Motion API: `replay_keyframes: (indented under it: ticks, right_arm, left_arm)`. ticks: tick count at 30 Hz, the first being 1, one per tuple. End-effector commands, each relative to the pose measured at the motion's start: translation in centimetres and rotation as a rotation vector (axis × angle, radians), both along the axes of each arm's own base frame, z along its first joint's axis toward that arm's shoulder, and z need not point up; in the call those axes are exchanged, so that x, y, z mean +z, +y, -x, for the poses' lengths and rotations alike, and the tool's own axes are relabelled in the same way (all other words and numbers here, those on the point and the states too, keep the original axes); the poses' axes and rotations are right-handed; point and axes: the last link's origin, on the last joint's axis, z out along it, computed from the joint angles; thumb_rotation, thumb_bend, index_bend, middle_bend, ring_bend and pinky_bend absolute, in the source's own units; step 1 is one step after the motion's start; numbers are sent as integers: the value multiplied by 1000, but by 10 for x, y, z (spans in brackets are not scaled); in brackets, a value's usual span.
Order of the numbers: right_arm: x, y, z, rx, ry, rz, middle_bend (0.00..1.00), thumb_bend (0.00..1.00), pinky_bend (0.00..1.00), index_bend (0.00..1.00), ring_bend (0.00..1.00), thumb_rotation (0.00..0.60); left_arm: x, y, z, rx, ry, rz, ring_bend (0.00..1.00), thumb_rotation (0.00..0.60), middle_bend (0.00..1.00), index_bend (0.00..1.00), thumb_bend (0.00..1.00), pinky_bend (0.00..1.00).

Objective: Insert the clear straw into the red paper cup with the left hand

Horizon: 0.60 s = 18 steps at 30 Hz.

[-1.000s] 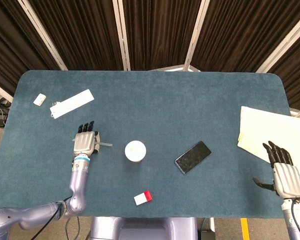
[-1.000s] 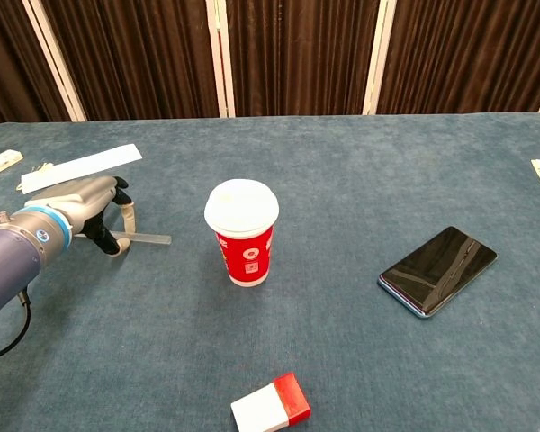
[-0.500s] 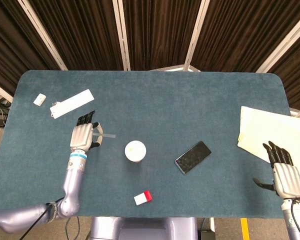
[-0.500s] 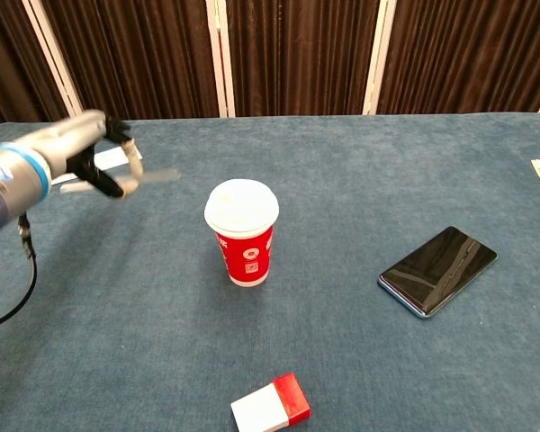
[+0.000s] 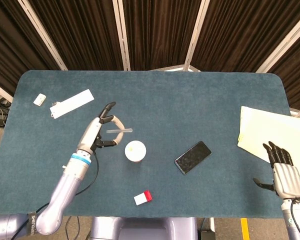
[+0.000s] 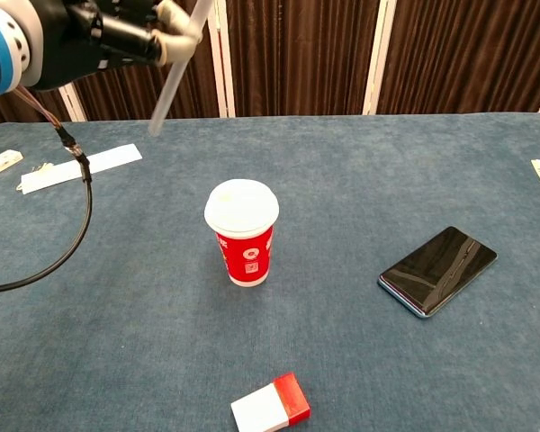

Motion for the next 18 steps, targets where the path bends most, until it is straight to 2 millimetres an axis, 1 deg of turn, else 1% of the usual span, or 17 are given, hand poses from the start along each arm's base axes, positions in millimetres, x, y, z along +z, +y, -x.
replay_keyframes:
  ticks: [1, 4, 8, 18]
  right_arm:
    - [0, 0, 0, 1, 2, 1, 0, 140, 0, 10, 0, 600]
    - [0, 0, 0, 0, 2, 2, 0, 140, 0, 10, 0, 600]
    - [1, 0, 0, -1, 0, 3, 0, 140, 0, 11, 0, 600]
    - [1, 0, 0, 0, -3, 2, 0, 140, 0, 10, 0, 600]
  left_arm:
    - [1, -5, -6, -36, -113, 65, 0, 600, 0, 557, 459, 0]
    - [-11, -7, -6, -40, -169, 103, 0, 600, 0, 558, 459, 0]
    - [-22, -7, -7, -51, -236, 132, 0, 600, 0, 558, 458, 0]
    - [-43, -8, 1, -31, -261, 168, 0, 600, 0, 560, 459, 0]
